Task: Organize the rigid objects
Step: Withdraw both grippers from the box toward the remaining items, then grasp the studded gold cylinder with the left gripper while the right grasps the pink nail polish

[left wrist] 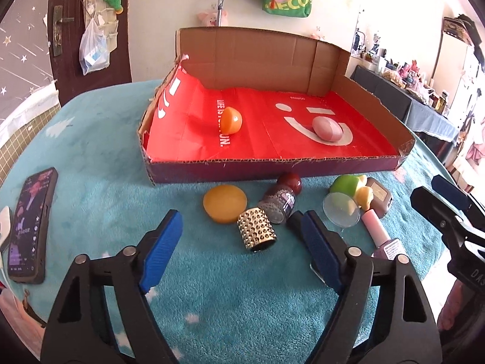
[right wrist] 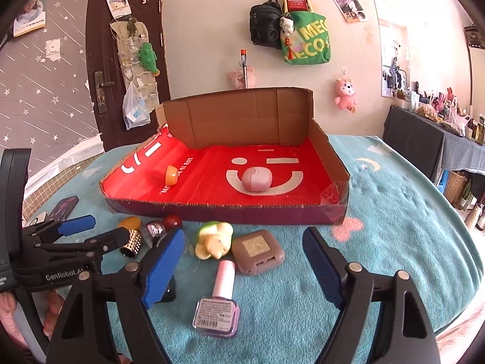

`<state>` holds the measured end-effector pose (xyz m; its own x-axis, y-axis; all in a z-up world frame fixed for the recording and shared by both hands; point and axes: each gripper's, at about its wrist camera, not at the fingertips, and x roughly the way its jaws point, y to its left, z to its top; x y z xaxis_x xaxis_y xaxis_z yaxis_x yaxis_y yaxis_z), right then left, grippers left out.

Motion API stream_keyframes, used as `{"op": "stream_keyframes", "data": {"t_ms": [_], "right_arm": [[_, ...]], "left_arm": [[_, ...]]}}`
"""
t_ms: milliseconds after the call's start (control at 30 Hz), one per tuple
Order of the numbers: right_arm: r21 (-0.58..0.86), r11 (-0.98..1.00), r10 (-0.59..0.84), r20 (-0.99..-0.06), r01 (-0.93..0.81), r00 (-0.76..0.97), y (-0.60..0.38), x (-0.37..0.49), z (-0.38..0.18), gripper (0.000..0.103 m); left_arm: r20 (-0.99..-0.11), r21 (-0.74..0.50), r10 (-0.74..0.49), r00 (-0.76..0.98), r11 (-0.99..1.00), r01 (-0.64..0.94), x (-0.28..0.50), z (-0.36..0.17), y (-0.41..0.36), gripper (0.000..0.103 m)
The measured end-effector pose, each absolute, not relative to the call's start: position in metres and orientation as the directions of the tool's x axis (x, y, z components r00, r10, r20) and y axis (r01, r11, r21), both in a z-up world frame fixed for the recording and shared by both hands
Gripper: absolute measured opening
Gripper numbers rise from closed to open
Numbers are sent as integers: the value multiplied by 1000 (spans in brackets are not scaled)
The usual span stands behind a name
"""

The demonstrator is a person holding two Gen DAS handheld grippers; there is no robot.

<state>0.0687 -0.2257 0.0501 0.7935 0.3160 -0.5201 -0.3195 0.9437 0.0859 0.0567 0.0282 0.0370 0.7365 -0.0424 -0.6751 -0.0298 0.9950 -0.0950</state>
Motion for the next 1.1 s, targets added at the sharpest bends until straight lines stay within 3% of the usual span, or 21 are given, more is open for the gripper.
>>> {"op": "stream_keyframes", "data": {"t_ms": [467, 600, 833, 1100], "right_arm": [[111, 939, 328, -571, -326, 753, -215, 49, 16, 68], [121, 937, 334, -591, -328, 734, -213, 50, 7, 61], [130, 935, 338, -605, -330, 721, -209, 52, -7, 47], [94, 941, 315, -585, -324, 747, -205, 53, -12, 45]], "left_arm": [[-709, -119, -63, 703, 992, -32, 55, 21, 26, 55], [-710, -118, -65, 701, 993, -28, 55, 20, 23, 54], [-723, -129, -71, 688, 991, -33, 59, 15, 20, 36], [-722, -142, -73, 688, 989, -44, 66, 12, 19, 36]]}}
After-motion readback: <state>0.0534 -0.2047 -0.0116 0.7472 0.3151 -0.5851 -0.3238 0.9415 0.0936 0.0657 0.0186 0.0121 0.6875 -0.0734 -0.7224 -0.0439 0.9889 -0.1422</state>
